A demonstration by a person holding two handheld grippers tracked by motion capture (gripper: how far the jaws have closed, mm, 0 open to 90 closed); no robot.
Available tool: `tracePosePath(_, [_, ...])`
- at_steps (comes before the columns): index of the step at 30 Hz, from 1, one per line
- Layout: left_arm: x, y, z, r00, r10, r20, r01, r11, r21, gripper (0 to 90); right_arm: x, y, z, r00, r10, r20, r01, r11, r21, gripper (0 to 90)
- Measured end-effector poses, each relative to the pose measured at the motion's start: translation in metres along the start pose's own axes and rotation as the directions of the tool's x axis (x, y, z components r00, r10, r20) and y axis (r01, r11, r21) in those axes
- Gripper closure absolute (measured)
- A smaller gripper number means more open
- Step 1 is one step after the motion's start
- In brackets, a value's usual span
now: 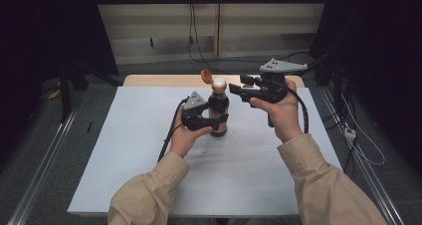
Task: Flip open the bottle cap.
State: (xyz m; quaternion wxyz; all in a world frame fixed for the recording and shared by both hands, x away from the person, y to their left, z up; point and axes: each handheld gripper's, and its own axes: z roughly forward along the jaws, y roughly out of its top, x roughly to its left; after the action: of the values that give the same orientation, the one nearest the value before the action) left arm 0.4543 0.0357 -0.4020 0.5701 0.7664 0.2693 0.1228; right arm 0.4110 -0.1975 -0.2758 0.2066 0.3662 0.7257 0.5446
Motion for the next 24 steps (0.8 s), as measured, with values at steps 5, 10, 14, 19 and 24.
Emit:
tracePosePath(5, [0.001, 0.004, -0.008, 0.9999, 0.002, 0.014, -0.001, 1.0000, -0.006, 16.5, 0.000, -0.005, -0.002, 0.9999, 0.003, -0.011, -0.003, 1.000, -0.002, 41.4])
tracePosePath(10, [0.002, 0.006, -0.016, 0.9998, -0.005, 0.017, 0.006, 0.9999, -0.013, 15.3, -0.003, -0.009, -0.005, 0.9999, 0.011, -0.007, -0.011, 1.000, -0.014, 38.4])
tracePosePath(14, [0.004, 0.006, -0.021, 0.9996, -0.007, 0.027, 0.007, 0.9999, -0.009, 14.2, -0.005, -0.012, -0.005, 0.9998, 0.017, -0.005, -0.017, 1.000, -0.012, 35.5])
tracePosePath(19, [0.006, 0.006, -0.027, 0.9989, -0.020, 0.042, 0.021, 0.9996, -0.018, 11.4, -0.005, -0.017, -0.004, 0.9997, 0.018, -0.018, -0.018, 1.000, -0.002, 32.4])
tracePosePath(24, [0.007, 0.005, -0.033, 0.9988, -0.018, 0.045, 0.018, 0.9998, -0.010, 10.5, -0.004, -0.021, -0.005, 0.9990, 0.022, -0.038, -0.022, 1.000, -0.009, 31.1])
